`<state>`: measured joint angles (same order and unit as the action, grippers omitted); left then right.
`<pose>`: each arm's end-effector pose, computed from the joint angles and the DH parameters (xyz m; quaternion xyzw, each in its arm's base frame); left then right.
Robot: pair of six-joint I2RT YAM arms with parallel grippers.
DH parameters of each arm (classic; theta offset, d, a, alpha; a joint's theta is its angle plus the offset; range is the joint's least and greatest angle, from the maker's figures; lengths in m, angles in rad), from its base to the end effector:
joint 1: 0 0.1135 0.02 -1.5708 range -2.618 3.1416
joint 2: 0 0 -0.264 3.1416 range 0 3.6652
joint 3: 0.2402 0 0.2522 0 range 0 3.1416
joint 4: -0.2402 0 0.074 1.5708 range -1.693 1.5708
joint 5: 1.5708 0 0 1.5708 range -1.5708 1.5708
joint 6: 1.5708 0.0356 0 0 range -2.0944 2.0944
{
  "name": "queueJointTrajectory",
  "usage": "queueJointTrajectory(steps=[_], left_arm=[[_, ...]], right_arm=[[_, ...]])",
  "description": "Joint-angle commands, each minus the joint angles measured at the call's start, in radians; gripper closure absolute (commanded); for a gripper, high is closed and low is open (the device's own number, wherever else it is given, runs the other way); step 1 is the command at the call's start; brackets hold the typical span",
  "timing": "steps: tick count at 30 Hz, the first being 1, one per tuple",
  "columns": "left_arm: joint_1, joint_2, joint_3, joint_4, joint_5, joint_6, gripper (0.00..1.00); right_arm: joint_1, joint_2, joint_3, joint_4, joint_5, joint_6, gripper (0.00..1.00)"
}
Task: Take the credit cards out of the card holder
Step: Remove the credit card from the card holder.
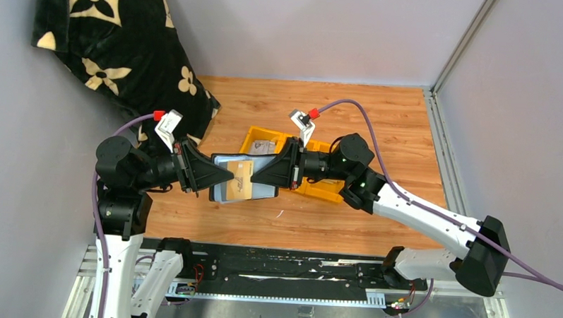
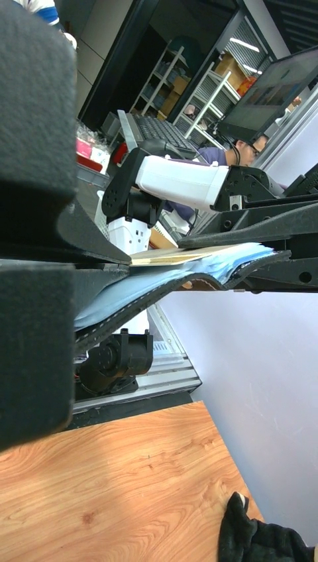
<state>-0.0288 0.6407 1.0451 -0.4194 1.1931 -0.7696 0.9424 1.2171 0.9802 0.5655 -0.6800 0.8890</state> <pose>0.0961 -0.0359 0.4215 0.1542 0.6921 -0.5944 0.3794 0.1447 0.2372 0.3948 -0.2857 0.5412 0.7262 0.3132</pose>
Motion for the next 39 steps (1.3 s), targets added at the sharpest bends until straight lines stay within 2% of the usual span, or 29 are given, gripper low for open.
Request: queueJointTrajectory(steps=[1, 5, 6, 9, 12, 14, 23, 26, 28, 35, 39], left_arm=[[-0.006, 0.001, 0.034, 0.041, 0.018, -0.016, 0.89], [-0.006, 0.001, 0.043, 0.009, -0.01, 0.022, 0.98], [-0.005, 0.0, 0.046, -0.009, -0.022, 0.038, 1.0], [-0.005, -0.003, 0.062, -0.06, -0.054, 0.096, 1.0], [-0.005, -0.001, 0.07, -0.079, -0.064, 0.115, 1.0], [-0.006, 0.0, 0.075, -0.091, -0.063, 0.125, 1.0], [-0.005, 0.003, 0.091, -0.171, -0.097, 0.21, 1.0], [-0.006, 0.009, 0.097, -0.185, -0.103, 0.224, 1.0], [-0.005, 0.014, 0.104, -0.194, -0.105, 0.233, 0.98], [-0.006, 0.032, 0.125, -0.226, -0.126, 0.262, 0.96], [-0.005, 0.038, 0.132, -0.229, -0.13, 0.266, 0.96]], right_arm=[[-0.013, -0.023, -0.023, -0.01, 0.001, -0.005, 1.0], [-0.008, -0.011, -0.013, 0.028, -0.02, 0.014, 0.98], [-0.004, -0.003, -0.004, 0.033, -0.022, 0.019, 0.9], [0.011, 0.024, 0.018, 0.072, -0.028, 0.043, 0.76], [0.024, 0.056, 0.04, 0.103, -0.036, 0.061, 0.68], [0.025, 0.071, 0.047, 0.119, -0.035, 0.074, 0.67], [0.026, 0.086, 0.078, 0.144, -0.045, 0.093, 0.73], [0.021, 0.074, 0.081, 0.091, -0.035, 0.068, 0.91], [0.007, 0.062, 0.068, 0.075, -0.029, 0.065, 1.0], [-0.067, -0.014, -0.014, 0.067, -0.029, 0.082, 1.0], [-0.106, -0.07, -0.046, -0.003, -0.034, 0.053, 1.0]])
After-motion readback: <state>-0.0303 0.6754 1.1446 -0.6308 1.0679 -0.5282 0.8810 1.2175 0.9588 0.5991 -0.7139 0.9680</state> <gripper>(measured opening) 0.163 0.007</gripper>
